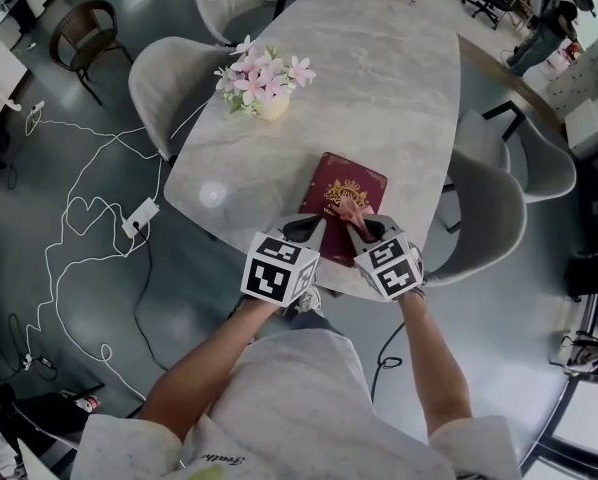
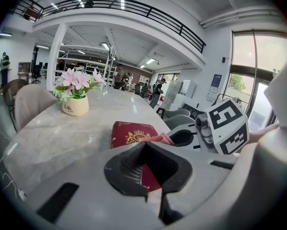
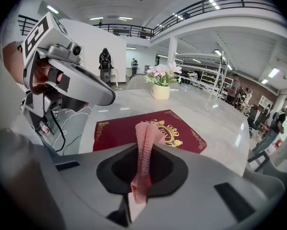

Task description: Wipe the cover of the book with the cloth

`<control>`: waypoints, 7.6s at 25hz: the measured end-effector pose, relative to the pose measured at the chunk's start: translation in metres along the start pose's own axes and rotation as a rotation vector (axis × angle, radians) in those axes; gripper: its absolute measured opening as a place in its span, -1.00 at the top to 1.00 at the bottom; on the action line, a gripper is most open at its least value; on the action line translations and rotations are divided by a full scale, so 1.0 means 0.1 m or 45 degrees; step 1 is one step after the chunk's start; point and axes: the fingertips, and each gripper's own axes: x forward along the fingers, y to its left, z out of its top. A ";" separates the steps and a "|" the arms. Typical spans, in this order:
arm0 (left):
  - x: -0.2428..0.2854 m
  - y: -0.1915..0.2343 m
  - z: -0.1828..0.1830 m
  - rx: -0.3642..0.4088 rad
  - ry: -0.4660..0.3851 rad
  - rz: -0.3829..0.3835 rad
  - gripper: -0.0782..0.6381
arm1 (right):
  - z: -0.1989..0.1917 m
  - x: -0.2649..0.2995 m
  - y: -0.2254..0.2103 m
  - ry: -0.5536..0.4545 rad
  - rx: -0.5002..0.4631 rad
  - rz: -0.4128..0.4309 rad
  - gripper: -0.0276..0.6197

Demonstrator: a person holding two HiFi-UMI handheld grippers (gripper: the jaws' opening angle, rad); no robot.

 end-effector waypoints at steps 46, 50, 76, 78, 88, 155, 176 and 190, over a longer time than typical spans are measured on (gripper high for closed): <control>-0.33 -0.29 -0.22 0.080 0.002 -0.116 0.76 | 0.01 -0.57 0.49 -0.025 0.002 -0.094 0.87; -0.29 -0.26 -0.15 0.074 -0.010 -0.099 0.76 | 0.21 -0.65 0.31 -0.074 -0.023 -0.105 0.87; 0.07 0.18 0.15 -0.012 -0.029 0.082 0.76 | 0.78 0.06 -0.65 -0.127 -0.170 -0.008 0.87; 0.08 0.22 0.15 -0.024 -0.026 0.104 0.76 | 0.79 0.15 -0.69 -0.121 -0.180 0.007 0.87; 0.16 0.39 0.15 -0.071 -0.008 0.183 0.76 | 0.73 0.58 -0.83 -0.071 -0.215 0.073 0.87; -0.43 0.25 -0.20 -0.017 -0.011 0.049 0.76 | 0.39 0.34 0.26 0.020 -0.151 0.052 0.87; -0.68 0.15 -0.35 -0.012 -0.034 0.020 0.76 | 0.29 0.19 0.74 0.031 -0.149 0.051 0.87; -0.85 0.11 -0.44 -0.025 -0.062 0.002 0.76 | 0.25 0.10 1.03 0.041 -0.157 0.051 0.87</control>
